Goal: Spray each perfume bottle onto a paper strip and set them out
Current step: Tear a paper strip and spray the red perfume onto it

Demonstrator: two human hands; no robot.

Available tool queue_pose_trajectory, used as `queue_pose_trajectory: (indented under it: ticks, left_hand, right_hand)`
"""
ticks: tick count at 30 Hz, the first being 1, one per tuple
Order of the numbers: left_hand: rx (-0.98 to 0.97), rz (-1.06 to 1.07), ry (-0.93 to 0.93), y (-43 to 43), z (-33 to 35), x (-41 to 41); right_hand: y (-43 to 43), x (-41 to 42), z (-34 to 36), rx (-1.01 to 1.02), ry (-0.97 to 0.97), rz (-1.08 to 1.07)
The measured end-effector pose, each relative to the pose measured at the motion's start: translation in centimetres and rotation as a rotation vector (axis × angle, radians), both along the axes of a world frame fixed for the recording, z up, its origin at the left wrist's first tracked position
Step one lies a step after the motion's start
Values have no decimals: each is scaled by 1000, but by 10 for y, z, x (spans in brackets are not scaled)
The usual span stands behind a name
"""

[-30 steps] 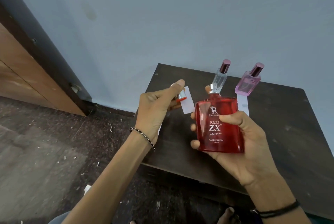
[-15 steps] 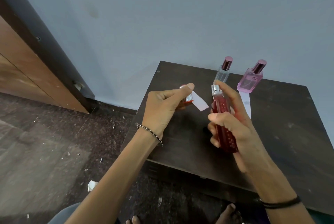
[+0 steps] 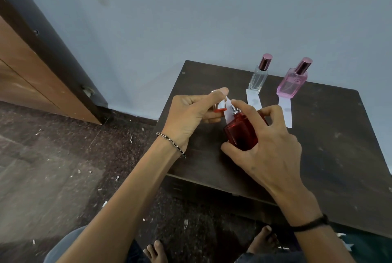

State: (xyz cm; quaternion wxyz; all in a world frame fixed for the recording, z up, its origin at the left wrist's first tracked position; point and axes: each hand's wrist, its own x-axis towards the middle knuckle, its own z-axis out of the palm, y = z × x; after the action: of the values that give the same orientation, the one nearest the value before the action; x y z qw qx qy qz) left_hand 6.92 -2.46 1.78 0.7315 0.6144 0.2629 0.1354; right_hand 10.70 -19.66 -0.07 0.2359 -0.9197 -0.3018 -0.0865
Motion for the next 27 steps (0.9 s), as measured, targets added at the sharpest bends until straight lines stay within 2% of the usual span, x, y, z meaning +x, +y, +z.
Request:
queue_pose_trajectory:
  ticks: [11,19,24,27]
  left_hand:
    - [-55,-40,28,0,3,-2]
    - [-134,-52,36,0,2,-2]
    - [-150,-41,23,1,2,-2]
    - [-144,-43,8,3,1,-1]
  right_hand:
    - [1,-1,1,-71,-5,-10]
    - [2,-2,1,-42,12,-7]
    - [0,-2,3,57,87,18]
    - [-1,0,6,244,256,42]
